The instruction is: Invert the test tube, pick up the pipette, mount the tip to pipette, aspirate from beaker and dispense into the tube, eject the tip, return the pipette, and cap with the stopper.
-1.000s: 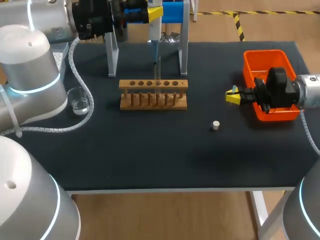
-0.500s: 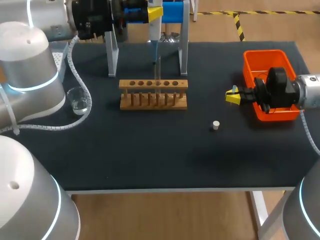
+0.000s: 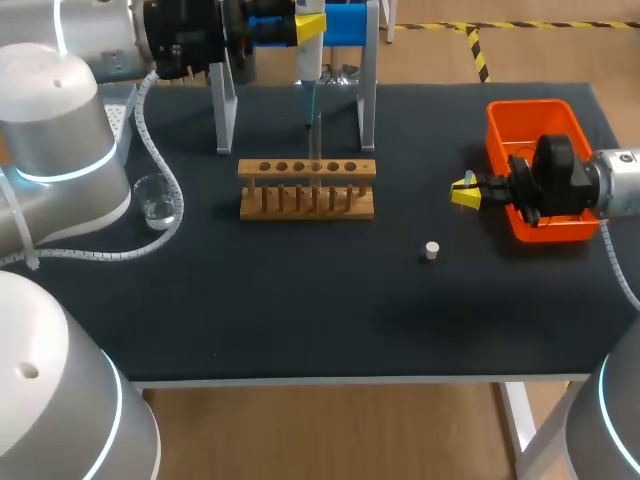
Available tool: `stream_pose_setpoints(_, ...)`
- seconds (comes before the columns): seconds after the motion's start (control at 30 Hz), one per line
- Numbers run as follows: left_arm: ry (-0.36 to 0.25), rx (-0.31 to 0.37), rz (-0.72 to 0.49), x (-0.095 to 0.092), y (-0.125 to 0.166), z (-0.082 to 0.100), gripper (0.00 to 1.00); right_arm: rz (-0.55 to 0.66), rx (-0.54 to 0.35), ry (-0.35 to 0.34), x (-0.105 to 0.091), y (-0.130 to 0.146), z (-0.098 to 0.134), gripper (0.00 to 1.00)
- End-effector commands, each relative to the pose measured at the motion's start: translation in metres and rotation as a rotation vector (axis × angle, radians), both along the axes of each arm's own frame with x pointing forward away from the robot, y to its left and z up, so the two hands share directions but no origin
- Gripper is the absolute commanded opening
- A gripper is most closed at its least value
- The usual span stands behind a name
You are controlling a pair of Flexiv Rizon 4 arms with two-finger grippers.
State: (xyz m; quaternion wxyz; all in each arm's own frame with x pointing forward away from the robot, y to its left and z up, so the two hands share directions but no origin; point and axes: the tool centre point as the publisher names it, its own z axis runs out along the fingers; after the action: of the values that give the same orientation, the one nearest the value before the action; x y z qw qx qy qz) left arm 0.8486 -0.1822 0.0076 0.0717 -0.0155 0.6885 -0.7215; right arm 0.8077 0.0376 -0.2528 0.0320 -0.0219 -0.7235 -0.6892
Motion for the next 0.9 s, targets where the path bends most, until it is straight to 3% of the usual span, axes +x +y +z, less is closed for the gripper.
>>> stream_pose_setpoints(0.03, 0.000, 0.000, -0.002, 0.000, 0.001, 0.000, 0.00, 0.002, -0.001, 0.002, 0.001, 0.003, 0.000, 0.00)
stream_pose_setpoints(0.37, 0.000, 0.000, -0.002, 0.000, 0.001, 0.000, 0.00, 0.006, -0.048, -0.016, 0.019, 0.053, -0.001, 0.00)
stream_pose_setpoints(0.9, 0.000, 0.000, -0.002, 0.000, 0.001, 0.000, 0.00, 0.025, 0.007, -0.028, 0.054, 0.116, 0.012, 0.00)
